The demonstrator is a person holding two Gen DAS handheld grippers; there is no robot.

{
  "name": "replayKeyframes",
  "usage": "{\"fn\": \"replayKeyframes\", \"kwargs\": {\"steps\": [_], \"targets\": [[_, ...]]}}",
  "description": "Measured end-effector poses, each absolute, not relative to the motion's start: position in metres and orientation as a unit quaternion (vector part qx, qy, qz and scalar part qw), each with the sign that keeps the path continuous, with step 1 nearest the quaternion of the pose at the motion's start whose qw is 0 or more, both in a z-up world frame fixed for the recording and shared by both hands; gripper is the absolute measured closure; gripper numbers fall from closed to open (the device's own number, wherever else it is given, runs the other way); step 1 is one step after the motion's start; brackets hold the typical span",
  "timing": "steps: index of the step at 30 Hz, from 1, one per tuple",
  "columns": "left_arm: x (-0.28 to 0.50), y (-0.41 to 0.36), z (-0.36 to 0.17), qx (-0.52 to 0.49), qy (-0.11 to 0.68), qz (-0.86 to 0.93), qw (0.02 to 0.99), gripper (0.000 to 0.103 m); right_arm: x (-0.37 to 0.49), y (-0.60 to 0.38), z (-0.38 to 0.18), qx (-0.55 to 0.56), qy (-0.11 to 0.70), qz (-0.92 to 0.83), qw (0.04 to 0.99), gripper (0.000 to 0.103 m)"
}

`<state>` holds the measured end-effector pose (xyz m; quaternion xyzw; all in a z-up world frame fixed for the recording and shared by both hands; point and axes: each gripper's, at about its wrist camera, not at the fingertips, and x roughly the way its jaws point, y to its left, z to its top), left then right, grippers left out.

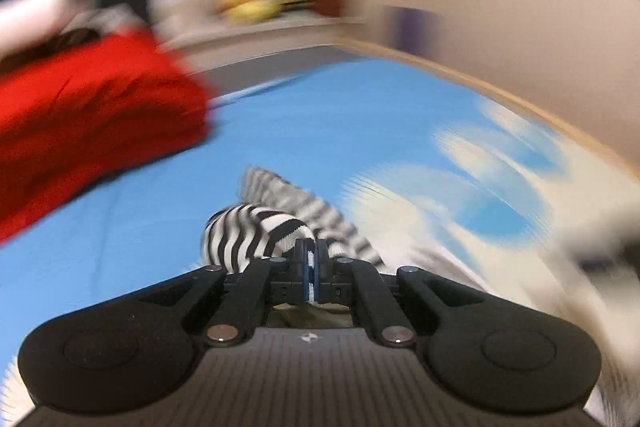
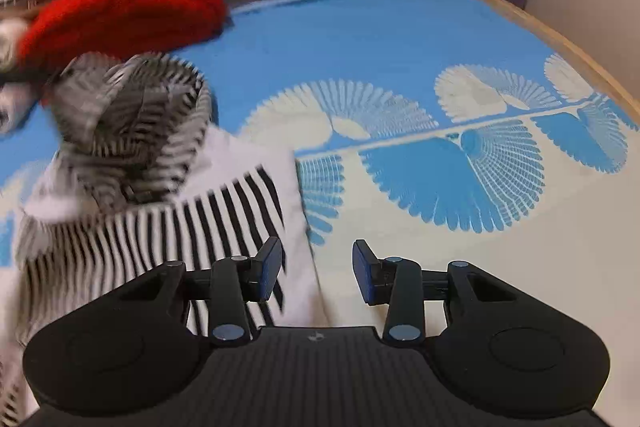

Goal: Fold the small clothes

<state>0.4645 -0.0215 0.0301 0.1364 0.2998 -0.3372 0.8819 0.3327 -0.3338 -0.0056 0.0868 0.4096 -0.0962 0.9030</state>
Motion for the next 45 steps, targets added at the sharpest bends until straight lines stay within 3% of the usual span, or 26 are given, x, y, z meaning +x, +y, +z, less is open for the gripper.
{"fn": "replayKeyframes", "kwargs": {"steps": [4,9,13,22,31,32,33,34,37,43,45], "targets": [[0.33,0.012,0.02,0.174,0.36,-0.351,0.847,0.096,0.325,-0.339,0.015,0.139,0.371,-0.099,0.913,0.062],[0.293,0.084,0.011,-0.092,0.416,-0.128,0.896,0.085,0.32,-0.334,0.025,0.184,0.354,-0.07,0.914,0.058],[0.304,0.105,-0.028,-0.269,0.423,-0.03,0.865,0.079,0.322,-0.325,0.019,0.205,0.366,-0.035,0.907,0.056],[0.35,0.089,-0.101,-0.285,0.537,0.009,0.794,0.071,0.345,-0.319,-0.036,0.28,0.467,-0.022,0.838,0.055],[0.351,0.113,-0.113,-0.367,0.535,0.025,0.76,0.071,0.363,-0.295,-0.061,0.276,0.506,-0.01,0.817,0.055],[0.35,0.114,-0.11,-0.376,0.53,0.024,0.76,0.071,0.364,-0.294,-0.062,0.273,0.505,-0.009,0.819,0.057],[0.349,0.115,-0.109,-0.379,0.528,0.024,0.76,0.071,0.364,-0.294,-0.061,0.269,0.503,-0.009,0.821,0.067],[0.349,0.115,-0.108,-0.378,0.527,0.028,0.761,0.071,0.363,-0.294,-0.061,0.266,0.501,-0.008,0.823,0.082],[0.349,0.114,-0.112,-0.368,0.536,0.044,0.759,0.071,0.361,-0.301,-0.059,0.272,0.494,-0.014,0.826,0.097],[0.351,0.097,-0.119,-0.329,0.566,0.014,0.756,0.072,0.353,-0.322,-0.04,0.294,0.445,-0.024,0.846,0.1],[0.353,0.089,-0.114,-0.304,0.563,0.0,0.768,0.1,0.355,-0.328,-0.043,0.303,0.45,-0.016,0.84,0.1]]}}
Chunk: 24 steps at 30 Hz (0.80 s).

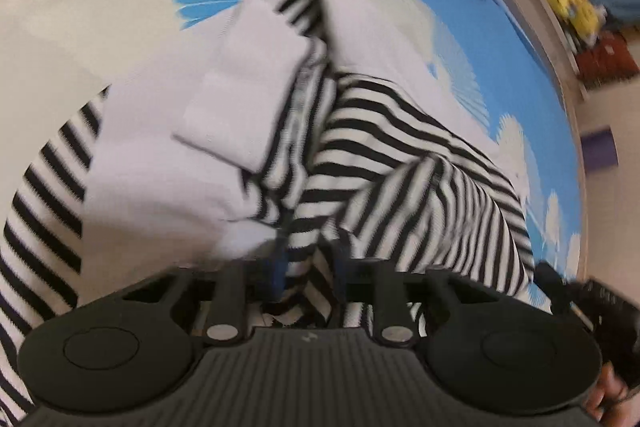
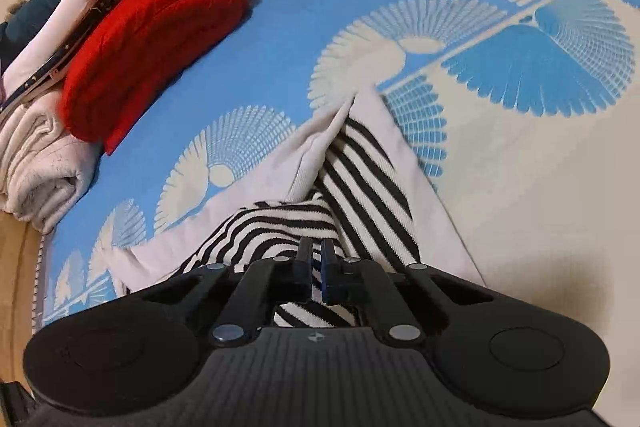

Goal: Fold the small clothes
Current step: 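Grasp the striped hem with the right gripper while the left gripper holds the hood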

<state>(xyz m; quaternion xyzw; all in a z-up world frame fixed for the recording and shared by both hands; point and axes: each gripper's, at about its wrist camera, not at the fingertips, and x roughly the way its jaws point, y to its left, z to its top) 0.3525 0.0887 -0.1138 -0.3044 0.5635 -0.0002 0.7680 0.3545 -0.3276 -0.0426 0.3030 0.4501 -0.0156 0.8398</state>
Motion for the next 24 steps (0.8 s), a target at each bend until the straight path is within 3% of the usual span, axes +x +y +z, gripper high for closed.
{"fn": "replayKeyframes", "kwargs": {"steps": [4,9,12,16,18,19,20,21,22,24], "targets": [[0.354,0.088,-0.077,-0.269,0.49,-0.026,0.829,0.101,0.354,-0.336,-0.046,0.336,0.443,-0.01,0.831,0.103],[0.338,0.118,-0.017,-0.3,0.292,-0.049,0.907,0.101,0.333,-0.357,-0.003,0.406,0.28,0.03,0.87,0.103],[0.341,0.131,-0.033,-0.33,0.332,-0.033,0.883,0.1,0.325,-0.365,0.001,0.404,0.257,0.015,0.878,0.103],[0.36,0.13,-0.094,-0.279,0.529,0.036,0.801,0.098,0.338,-0.363,-0.047,0.373,0.406,-0.06,0.832,0.1],[0.357,0.139,-0.105,-0.31,0.54,0.048,0.781,0.088,0.342,-0.358,-0.066,0.408,0.441,-0.055,0.798,0.098],[0.356,0.145,-0.104,-0.338,0.53,0.047,0.776,0.082,0.344,-0.354,-0.07,0.422,0.446,-0.043,0.788,0.095],[0.355,0.148,-0.101,-0.356,0.519,0.044,0.776,0.07,0.346,-0.349,-0.071,0.429,0.448,-0.031,0.784,0.09],[0.354,0.153,-0.098,-0.373,0.504,0.043,0.778,0.062,0.347,-0.342,-0.07,0.428,0.448,-0.023,0.785,0.075],[0.353,0.157,-0.094,-0.386,0.489,0.047,0.781,0.061,0.35,-0.335,-0.069,0.426,0.449,-0.015,0.786,0.061],[0.352,0.159,-0.093,-0.401,0.479,0.056,0.779,0.061,0.353,-0.325,-0.071,0.425,0.454,-0.005,0.783,0.058]]}}
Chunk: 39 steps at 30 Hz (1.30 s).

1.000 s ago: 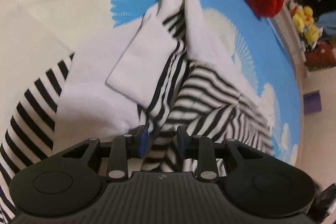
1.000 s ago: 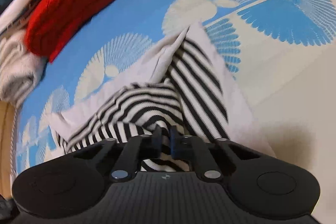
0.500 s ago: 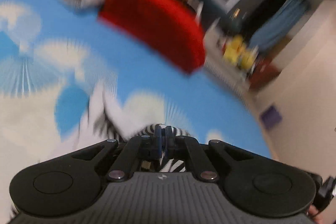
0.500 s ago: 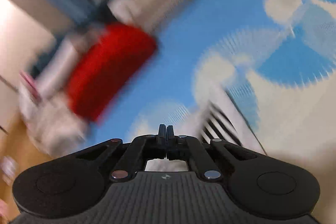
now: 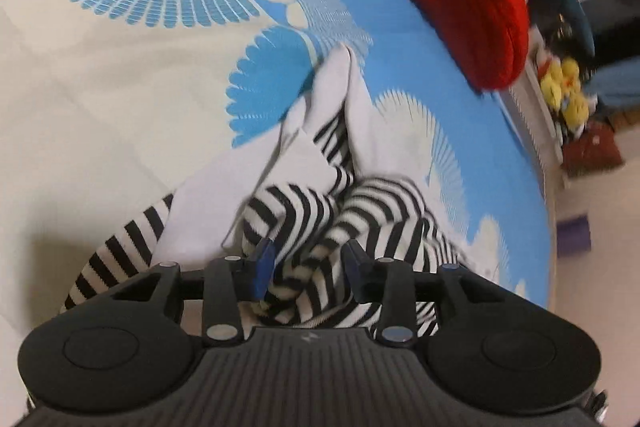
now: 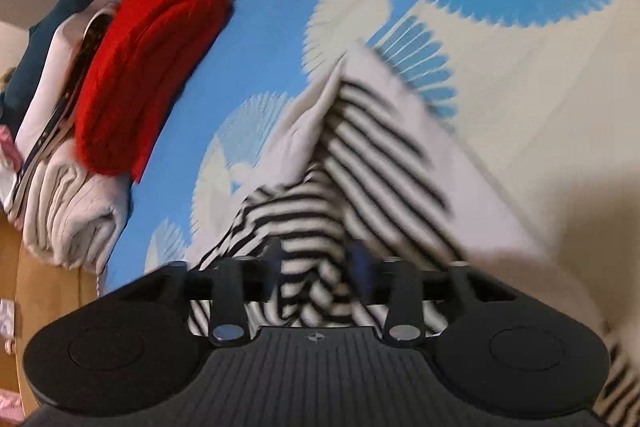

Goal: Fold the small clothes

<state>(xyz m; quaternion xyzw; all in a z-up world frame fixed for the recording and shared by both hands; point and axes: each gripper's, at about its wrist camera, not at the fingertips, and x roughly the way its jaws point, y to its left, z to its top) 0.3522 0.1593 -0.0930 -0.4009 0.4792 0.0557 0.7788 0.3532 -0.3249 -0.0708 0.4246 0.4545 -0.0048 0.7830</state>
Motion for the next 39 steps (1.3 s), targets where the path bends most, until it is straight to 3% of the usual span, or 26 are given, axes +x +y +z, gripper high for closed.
{"fn": "replayKeyframes", "kwargs": {"steps": [5,6,7,8,13,15,17,20,22,24,27,30,33,35,36,37,39], "targets": [[0.357,0.147,-0.112,-0.412,0.509,0.042,0.754,0.064,0.365,-0.301,-0.077,0.412,0.479,0.014,0.775,0.061],[0.359,0.145,-0.112,-0.401,0.511,0.047,0.759,0.083,0.366,-0.296,-0.076,0.401,0.482,0.018,0.779,0.08],[0.359,0.144,-0.11,-0.393,0.506,0.051,0.766,0.094,0.367,-0.294,-0.077,0.394,0.48,0.02,0.784,0.098],[0.36,0.144,-0.107,-0.392,0.496,0.044,0.774,0.096,0.366,-0.295,-0.075,0.393,0.471,0.023,0.79,0.102],[0.351,0.156,-0.07,-0.442,0.389,-0.043,0.807,0.098,0.348,-0.324,-0.021,0.429,0.316,0.049,0.845,0.103],[0.346,0.159,-0.065,-0.442,0.382,-0.053,0.81,0.098,0.338,-0.34,-0.007,0.437,0.273,0.042,0.856,0.103],[0.35,0.156,-0.076,-0.411,0.434,-0.028,0.801,0.098,0.335,-0.348,-0.014,0.441,0.301,0.028,0.845,0.103],[0.351,0.15,-0.118,-0.386,0.543,0.017,0.745,0.097,0.338,-0.344,-0.056,0.4,0.446,-0.04,0.8,0.103],[0.35,0.15,-0.132,-0.405,0.563,0.019,0.72,0.097,0.335,-0.346,-0.084,0.403,0.502,-0.083,0.76,0.103],[0.354,0.151,-0.122,-0.392,0.555,0.011,0.734,0.093,0.337,-0.342,-0.081,0.384,0.504,-0.091,0.768,0.102],[0.355,0.149,-0.087,-0.346,0.498,0.009,0.795,0.082,0.34,-0.336,-0.044,0.32,0.439,-0.092,0.835,0.095],[0.355,0.141,-0.07,-0.341,0.454,-0.037,0.822,0.082,0.339,-0.326,-0.018,0.295,0.376,-0.046,0.877,0.069],[0.36,0.126,-0.092,-0.327,0.505,-0.043,0.798,0.082,0.347,-0.315,-0.027,0.348,0.392,0.053,0.85,0.068],[0.362,0.121,-0.12,-0.295,0.568,-0.005,0.768,0.084,0.357,-0.309,-0.052,0.361,0.457,0.044,0.811,0.068],[0.36,0.122,-0.128,-0.306,0.575,0.002,0.758,0.086,0.36,-0.307,-0.067,0.333,0.502,0.015,0.798,0.071],[0.36,0.124,-0.129,-0.319,0.573,0.0,0.755,0.086,0.362,-0.306,-0.079,0.301,0.537,-0.014,0.788,0.082],[0.362,0.125,-0.114,-0.314,0.556,-0.017,0.77,0.086,0.36,-0.311,-0.086,0.308,0.542,-0.037,0.781,0.082]]}}
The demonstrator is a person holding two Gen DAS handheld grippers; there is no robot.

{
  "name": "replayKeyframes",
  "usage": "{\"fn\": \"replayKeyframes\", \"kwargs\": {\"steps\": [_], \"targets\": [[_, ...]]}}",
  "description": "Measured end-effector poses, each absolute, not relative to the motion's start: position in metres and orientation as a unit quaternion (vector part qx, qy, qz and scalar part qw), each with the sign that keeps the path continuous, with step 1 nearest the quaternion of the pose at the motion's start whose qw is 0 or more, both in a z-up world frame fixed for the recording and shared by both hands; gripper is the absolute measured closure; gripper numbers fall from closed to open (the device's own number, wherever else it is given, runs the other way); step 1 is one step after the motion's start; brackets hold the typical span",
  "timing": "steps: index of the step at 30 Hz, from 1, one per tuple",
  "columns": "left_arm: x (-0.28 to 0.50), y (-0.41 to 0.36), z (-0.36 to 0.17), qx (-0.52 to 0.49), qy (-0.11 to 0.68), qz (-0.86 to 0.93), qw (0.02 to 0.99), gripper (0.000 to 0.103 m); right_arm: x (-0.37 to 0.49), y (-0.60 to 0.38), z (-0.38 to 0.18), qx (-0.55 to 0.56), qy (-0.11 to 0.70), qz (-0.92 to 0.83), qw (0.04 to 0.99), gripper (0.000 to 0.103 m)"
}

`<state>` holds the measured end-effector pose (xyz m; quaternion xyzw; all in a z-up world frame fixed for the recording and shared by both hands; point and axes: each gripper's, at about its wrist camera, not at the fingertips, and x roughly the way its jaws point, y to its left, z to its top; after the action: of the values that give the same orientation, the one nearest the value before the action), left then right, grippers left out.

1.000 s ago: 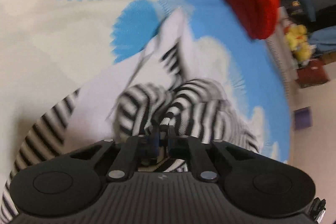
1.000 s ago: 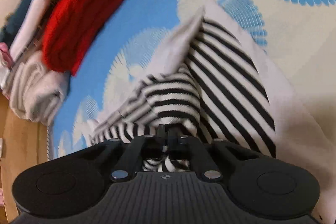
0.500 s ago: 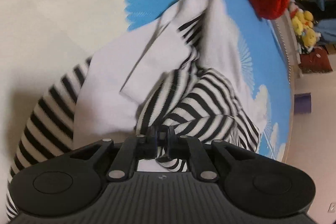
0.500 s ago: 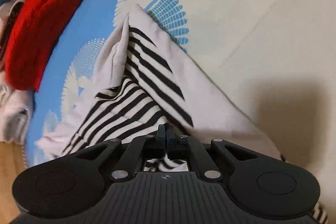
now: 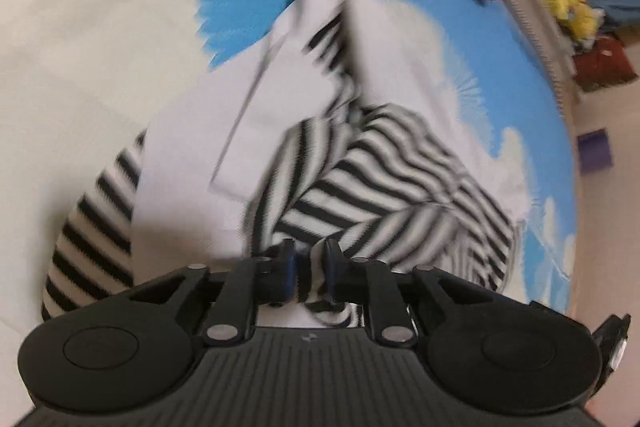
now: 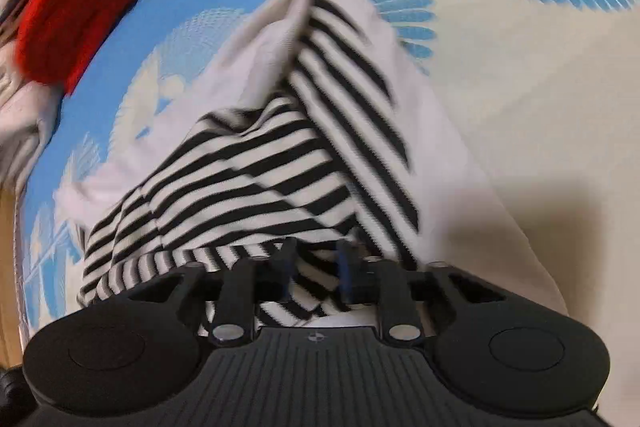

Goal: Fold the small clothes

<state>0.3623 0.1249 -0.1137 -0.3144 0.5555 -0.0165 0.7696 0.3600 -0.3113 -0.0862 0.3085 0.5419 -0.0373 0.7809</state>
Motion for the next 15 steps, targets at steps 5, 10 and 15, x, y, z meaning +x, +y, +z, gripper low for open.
{"fn": "replayKeyframes", "kwargs": {"steps": [5,10,15], "targets": [[0.359,0.129,-0.103,-0.285,0.538,-0.01,0.793,0.083,0.359,-0.305,-0.059,0.295,0.497,0.001,0.816,0.066],[0.341,0.123,-0.09,-0.272,0.543,0.005,0.795,0.086,0.34,-0.312,-0.063,0.296,0.529,-0.062,0.793,0.065],[0.279,0.101,-0.005,-0.198,0.424,-0.042,0.883,0.083,0.276,-0.308,0.046,0.263,0.359,-0.01,0.896,0.065]]}}
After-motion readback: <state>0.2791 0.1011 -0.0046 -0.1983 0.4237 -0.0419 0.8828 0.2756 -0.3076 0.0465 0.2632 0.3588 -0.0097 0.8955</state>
